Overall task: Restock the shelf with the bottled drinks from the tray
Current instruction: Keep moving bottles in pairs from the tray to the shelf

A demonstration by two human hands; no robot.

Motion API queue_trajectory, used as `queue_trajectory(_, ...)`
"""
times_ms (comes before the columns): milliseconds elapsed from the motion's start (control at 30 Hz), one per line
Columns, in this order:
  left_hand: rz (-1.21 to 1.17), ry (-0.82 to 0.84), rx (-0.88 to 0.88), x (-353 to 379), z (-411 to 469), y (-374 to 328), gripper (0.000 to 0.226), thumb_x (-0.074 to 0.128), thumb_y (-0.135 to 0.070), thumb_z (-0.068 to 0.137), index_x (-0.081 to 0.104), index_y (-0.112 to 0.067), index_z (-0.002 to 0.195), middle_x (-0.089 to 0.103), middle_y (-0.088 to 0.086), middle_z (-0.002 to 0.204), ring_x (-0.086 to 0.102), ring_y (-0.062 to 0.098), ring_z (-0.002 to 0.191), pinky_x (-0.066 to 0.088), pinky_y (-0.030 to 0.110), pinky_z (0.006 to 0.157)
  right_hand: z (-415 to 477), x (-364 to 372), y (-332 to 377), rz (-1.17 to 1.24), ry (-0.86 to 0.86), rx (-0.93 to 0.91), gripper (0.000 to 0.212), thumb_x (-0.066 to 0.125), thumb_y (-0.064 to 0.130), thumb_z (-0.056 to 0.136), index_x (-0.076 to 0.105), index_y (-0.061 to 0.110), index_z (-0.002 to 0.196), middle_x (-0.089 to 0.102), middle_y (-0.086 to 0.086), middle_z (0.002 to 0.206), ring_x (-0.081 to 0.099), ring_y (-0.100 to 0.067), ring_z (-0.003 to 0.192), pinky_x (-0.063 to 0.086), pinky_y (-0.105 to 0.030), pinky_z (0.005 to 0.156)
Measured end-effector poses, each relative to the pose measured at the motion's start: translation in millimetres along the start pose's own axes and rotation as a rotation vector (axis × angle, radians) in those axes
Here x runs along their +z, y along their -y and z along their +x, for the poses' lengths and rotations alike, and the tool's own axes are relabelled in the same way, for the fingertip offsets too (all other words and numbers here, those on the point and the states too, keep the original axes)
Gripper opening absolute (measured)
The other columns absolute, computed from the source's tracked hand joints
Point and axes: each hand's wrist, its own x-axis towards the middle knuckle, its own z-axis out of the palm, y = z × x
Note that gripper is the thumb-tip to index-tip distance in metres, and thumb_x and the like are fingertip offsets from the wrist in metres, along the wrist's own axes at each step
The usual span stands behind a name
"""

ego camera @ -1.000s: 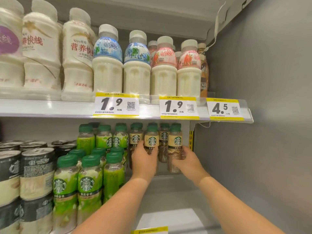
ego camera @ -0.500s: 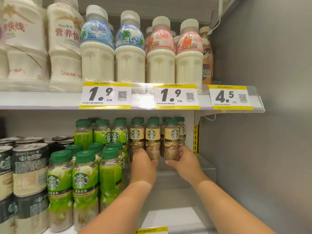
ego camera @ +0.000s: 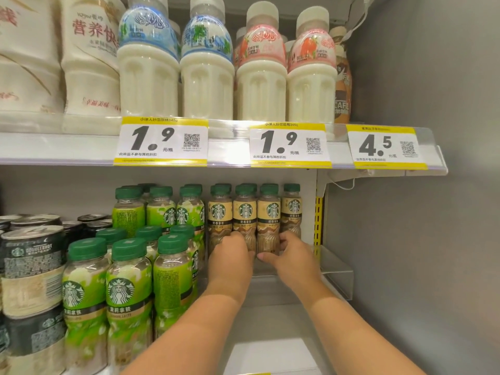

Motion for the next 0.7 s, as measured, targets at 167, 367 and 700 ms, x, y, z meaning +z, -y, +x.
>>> queue_trajectory(167, -0.011, 0.011, -0.004, -0.9, -0.8, -0.3, 0.034, 0.071, -0.033, 0.088, 0.057, -0.008, 0.106, 0.068, 0.011, 0.104, 0.067, 0.033, 0.097, 0.049, 0.035, 0.067, -3.4, 1.2, -1.8, -0.074, -0.02, -0.016, 0.067, 0.078, 0.063, 0.067, 0.054, 0.029, 0.119, 0.069, 0.008, 0.109, 0.066, -0.019, 0.097, 0.056, -0.041, 0.077)
queue_trajectory(367, -0.038, 0.076, 0.037, -10.0, -6.8, 0.1, 0.035, 0.069, -0.033, 0.09, 0.053, -0.008, 0.109, 0.067, 0.011, 0.104, 0.066, 0.033, 0.098, 0.051, 0.037, 0.068, -7.9, -3.7, 4.0, -0.109, -0.002, -0.013, 0.073, 0.072, 0.071, 0.066, 0.051, 0.028, 0.122, 0.067, 0.007, 0.11, 0.064, -0.02, 0.099, 0.056, -0.041, 0.078)
queue_trajectory(700, 0.205, 0.332, 0.234, -49.7, -54.6, 11.8, 0.048, 0.045, -0.039, 0.098, 0.037, -0.013, 0.137, 0.045, 0.012, 0.138, 0.042, 0.032, 0.126, 0.043, 0.042, 0.098, -54.4, -49.3, 18.6, -0.573, 0.212, -0.134, 0.092, 0.032, 0.078, 0.083, 0.02, 0.019, 0.153, 0.032, -0.008, 0.156, 0.029, -0.029, 0.142, 0.025, -0.048, 0.115)
